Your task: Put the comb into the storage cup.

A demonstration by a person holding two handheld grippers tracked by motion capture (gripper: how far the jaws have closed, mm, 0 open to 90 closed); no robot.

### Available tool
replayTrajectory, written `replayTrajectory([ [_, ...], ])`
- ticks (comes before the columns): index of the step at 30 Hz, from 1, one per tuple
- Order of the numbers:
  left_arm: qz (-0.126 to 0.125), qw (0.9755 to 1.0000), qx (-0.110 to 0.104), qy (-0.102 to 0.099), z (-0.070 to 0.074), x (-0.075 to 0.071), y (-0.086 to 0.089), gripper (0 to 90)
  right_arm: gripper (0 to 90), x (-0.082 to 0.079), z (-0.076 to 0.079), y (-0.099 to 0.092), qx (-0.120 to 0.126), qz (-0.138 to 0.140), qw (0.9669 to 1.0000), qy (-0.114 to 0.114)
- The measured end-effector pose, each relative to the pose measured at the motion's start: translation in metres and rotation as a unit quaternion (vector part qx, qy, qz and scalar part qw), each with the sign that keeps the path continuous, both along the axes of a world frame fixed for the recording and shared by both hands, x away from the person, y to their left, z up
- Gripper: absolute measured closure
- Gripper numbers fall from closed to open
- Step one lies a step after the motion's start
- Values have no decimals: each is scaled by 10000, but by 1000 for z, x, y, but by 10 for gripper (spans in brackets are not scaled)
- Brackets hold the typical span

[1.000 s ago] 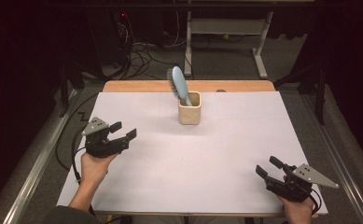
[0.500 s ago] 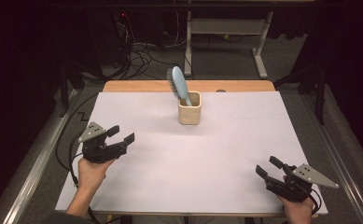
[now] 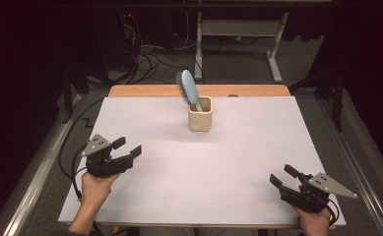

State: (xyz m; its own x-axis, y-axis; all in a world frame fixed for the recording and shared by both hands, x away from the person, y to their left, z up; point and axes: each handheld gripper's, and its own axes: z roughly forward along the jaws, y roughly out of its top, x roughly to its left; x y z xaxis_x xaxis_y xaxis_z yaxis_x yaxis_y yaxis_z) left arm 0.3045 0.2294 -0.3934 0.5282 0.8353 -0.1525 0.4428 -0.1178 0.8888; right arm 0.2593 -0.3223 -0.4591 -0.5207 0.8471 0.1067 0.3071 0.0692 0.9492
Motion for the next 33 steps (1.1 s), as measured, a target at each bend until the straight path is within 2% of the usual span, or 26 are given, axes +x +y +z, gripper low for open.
replayTrajectory([
  [23, -30, 10000, -23, 35, -10, -10, 1, 308, 324, 0, 0, 1, -21, 10, 10000, -9],
  [33, -22, 9999, 60, 106, -17, -13, 2, 308, 324, 0, 0, 1, -24, 6, 10000, -18],
])
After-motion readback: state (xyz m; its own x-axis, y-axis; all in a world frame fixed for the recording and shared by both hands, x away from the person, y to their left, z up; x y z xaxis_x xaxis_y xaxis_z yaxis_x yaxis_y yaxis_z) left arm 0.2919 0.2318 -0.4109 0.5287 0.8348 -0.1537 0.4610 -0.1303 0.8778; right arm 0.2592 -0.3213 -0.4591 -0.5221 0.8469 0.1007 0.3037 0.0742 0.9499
